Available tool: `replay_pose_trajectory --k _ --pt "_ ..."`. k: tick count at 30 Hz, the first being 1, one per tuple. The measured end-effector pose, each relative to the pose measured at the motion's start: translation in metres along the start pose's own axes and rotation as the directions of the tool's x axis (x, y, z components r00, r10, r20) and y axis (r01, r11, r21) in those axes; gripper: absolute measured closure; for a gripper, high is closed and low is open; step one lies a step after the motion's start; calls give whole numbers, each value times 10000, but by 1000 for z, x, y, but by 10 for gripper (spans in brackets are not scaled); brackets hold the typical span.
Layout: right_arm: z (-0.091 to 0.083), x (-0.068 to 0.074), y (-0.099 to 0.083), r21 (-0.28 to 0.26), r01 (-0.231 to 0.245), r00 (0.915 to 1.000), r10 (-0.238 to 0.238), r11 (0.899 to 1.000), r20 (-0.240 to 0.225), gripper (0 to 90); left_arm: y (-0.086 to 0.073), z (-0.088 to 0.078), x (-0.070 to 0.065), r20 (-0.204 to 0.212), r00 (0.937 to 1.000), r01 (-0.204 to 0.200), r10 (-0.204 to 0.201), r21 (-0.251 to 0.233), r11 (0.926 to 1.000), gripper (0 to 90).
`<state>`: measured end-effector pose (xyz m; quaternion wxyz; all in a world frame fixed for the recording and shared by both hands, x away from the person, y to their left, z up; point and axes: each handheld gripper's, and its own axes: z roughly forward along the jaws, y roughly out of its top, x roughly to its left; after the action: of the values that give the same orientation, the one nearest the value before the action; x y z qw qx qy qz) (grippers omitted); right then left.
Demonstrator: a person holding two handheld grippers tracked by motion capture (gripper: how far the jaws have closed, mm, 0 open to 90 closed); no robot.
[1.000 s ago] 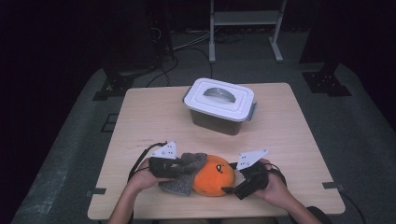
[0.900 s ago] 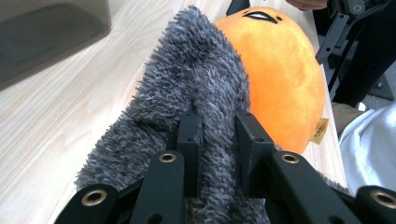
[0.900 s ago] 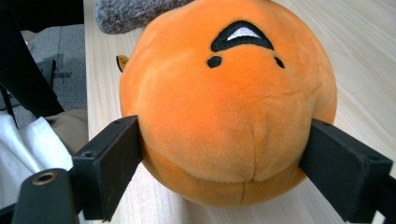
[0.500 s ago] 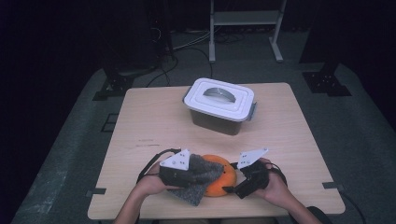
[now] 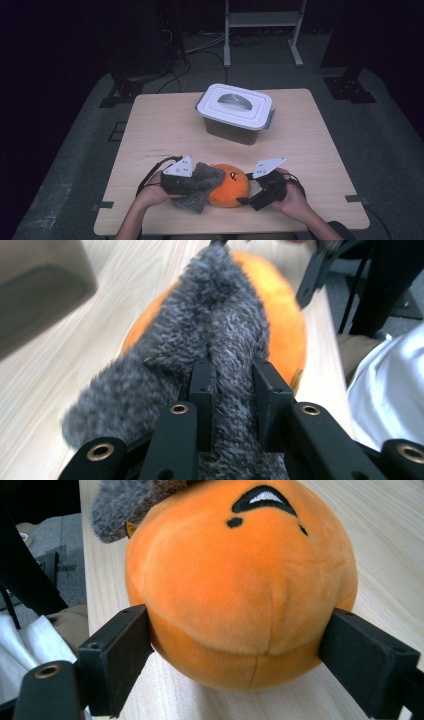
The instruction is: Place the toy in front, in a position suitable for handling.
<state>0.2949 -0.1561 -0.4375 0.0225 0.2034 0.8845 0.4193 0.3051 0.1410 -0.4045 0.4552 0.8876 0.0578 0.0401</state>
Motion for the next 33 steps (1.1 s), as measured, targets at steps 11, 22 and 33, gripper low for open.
replay_pose_trajectory --k 11,22,33 --pt "-5 0 1 -102 291 9995 -290 9995 133 188 -2 1 3 -157 9998 138 -135 179 9997 738" --pt "3 4 8 67 719 9965 -721 9974 425 211 24 5 -12 179 9984 -538 545 -376 9978 737" --pt "5 3 9 -123 475 9983 -470 9988 337 257 18 -1 -8 -152 9981 -600 601 102 9981 734"
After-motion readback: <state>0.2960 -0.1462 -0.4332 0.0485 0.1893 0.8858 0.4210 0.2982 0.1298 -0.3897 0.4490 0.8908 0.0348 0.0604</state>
